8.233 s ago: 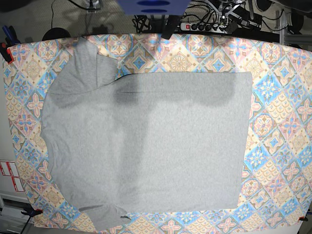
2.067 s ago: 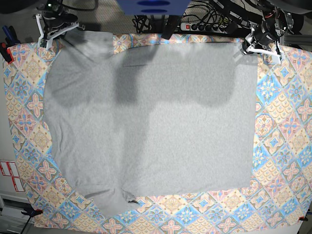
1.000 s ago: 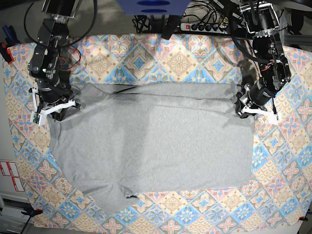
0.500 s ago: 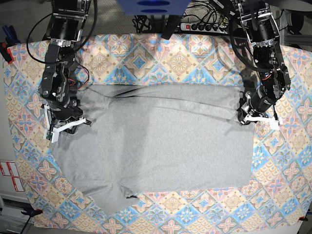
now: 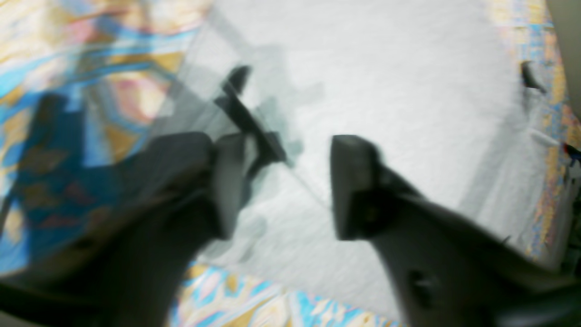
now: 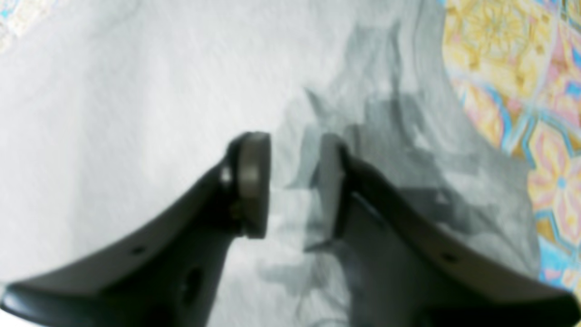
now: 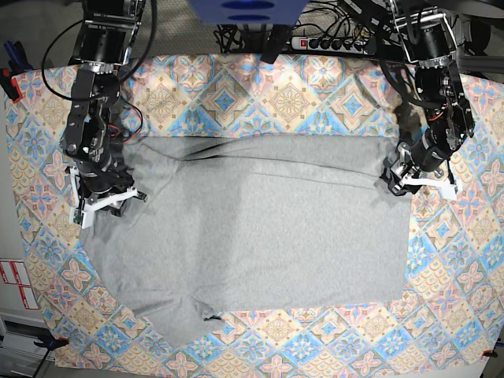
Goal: Fold the T-shirt properly
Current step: 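Drag the gripped shirt toward the robot base with both grippers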
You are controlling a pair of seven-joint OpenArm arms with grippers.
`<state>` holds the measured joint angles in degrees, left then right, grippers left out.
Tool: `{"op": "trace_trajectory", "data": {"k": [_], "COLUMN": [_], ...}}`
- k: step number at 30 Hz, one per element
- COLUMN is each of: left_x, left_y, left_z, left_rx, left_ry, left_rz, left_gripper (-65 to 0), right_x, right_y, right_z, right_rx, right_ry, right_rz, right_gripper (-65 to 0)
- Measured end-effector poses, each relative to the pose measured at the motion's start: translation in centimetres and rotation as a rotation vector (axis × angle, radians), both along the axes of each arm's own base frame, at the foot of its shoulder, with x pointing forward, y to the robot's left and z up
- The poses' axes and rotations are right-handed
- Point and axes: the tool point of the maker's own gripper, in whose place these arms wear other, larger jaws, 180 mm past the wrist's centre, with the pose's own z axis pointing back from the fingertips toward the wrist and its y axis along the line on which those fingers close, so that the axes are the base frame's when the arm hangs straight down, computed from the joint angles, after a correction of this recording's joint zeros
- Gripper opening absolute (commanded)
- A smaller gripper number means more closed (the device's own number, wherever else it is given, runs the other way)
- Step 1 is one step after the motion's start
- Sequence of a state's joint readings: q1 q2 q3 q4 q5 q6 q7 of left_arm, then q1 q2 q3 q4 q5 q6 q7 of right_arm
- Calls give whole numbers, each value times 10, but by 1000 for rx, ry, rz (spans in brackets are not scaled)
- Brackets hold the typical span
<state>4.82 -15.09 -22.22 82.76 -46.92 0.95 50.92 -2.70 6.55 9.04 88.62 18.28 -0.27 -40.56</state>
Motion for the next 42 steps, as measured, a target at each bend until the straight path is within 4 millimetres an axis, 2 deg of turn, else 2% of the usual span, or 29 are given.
{"op": "trace_trajectory", "data": {"k": [2, 4, 8, 12, 15, 19, 21, 30, 34, 35, 37, 40, 42], "left_x": [-9, -15, -34, -51, -59, -82, -90, -70, -52, -49, -44, -44, -45], "left_y": [-3, -9, -19, -26, -28, -6, -3, 0, 2, 1, 0, 2, 0], "left_z": [2, 11, 22, 11, 3, -25, -34, -48, -52, -53, -54, -56, -58], "left_rx": [11, 7, -9, -48, -90, -89, -96, -157, -189, -195, -205, -192, -197], "left_ry": [-2, -25, -53, -18, -7, 87, 115, 106, 85, 90, 90, 103, 111], "left_rz": [-16, -31, -52, -32, -5, 73, 89, 126, 152, 150, 152, 159, 157], "left_gripper": [-212, -209, -209, -209, -209, -209, -209, -209, -217, -240, -332, -540, -645], "right_x": [-12, -20, -36, -62, -71, -73, -74, -75, -76, -76, -75, -82, -89], "right_y": [1, 0, -10, -31, -32, -30, -30, -28, -28, -28, -27, -27, -27], "right_z": [-10, -14, -8, -14, -16, -17, -17, -19, -19, -19, -19, -23, -26], "right_rx": [3, -2, -22, -49, -53, -50, -51, -49, -51, -50, -50, -51, -48], "right_ry": [38, 52, 39, 75, 88, 90, 92, 97, 100, 99, 97, 112, 126], "right_rz": [2, 2, -17, -67, -68, -62, -61, -54, -54, -55, -52, -52, -52], "right_gripper": [-426, -430, -429, -429, -429, -429, -429, -429, -430, -432, -453, -492, -497]}}
